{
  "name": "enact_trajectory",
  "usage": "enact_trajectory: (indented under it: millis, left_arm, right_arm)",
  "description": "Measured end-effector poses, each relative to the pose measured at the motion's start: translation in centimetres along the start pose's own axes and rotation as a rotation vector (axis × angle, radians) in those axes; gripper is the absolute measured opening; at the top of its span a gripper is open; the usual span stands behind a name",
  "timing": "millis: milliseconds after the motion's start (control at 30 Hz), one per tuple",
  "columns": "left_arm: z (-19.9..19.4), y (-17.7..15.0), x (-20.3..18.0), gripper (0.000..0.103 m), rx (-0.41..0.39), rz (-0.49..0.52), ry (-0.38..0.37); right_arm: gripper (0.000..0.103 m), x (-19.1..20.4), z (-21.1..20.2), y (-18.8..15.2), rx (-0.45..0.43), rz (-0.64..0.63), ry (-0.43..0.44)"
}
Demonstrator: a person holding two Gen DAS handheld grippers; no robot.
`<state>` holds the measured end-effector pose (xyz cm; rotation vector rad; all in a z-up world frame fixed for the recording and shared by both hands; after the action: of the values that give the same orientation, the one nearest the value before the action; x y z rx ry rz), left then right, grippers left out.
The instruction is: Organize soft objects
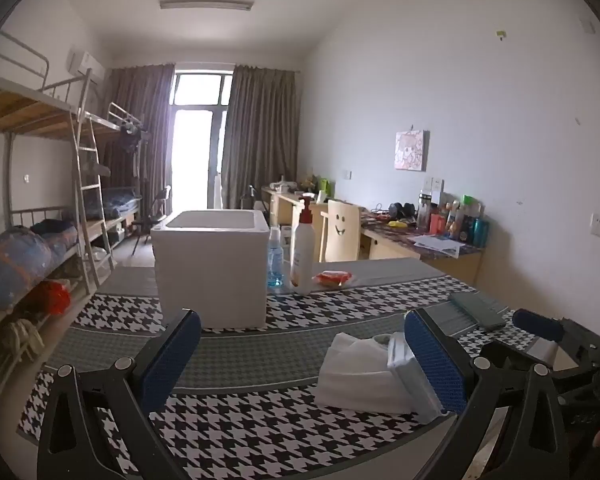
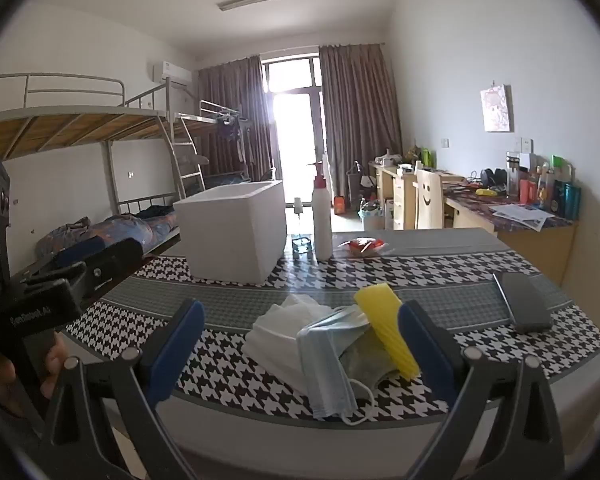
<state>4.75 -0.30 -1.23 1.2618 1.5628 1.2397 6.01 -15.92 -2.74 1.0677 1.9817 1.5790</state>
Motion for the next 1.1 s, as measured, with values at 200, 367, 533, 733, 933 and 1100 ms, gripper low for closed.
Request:
enact_trajectory:
  millis: [200,367,533,733,933,1100]
  left_arm:
    - [0.4,0.5,-0.3,0.102,0.034,-0.026,-0.010]
    - [0.5,0.1,0.2,0.102,0.038,-0.020,-0.011]
    - [0.4,0.0,0.2,0.102,0.037,-0.028,-0.013]
    - [0.4,0.0,0.3,0.102,0.028,-0.018,0.011]
    - [0.3,0.0,0.4,0.102,0.035,-0.025,0.002]
    - [0.5,0.0,0.4,0.102,0.034,-0.023,0.010]
  right_arm:
    - [0.099,0.0,-0.1,0.1,-0.009,0.006,0.004]
    - [0.099,0.0,-0.4,0.1,-0.009,-0.001,-0.002]
    - [0.099,0.0,-0.3,0.2,-0.007,0.002,-0.007]
    - [0.099,-0.1,-0.5,0.4,-0.008,0.004,-0.012]
    - [0.099,0.0,-0.4,0.3,-0.010,0.004,-0.011]
    - [0.099,0.0,-0.3,0.3,-0.010,0.004,-0.013]
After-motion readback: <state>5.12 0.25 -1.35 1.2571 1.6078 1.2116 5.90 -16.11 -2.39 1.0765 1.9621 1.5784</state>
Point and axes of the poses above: each gripper's, at about its wrist camera, not at the fingertips, and z roughly the way its jaws point, x to its left, y to its top, the point moved 5 cm from there along z, roughly the way its jaws point, and after that the axes turned 12 degrees about y, right-handed, at the moved point
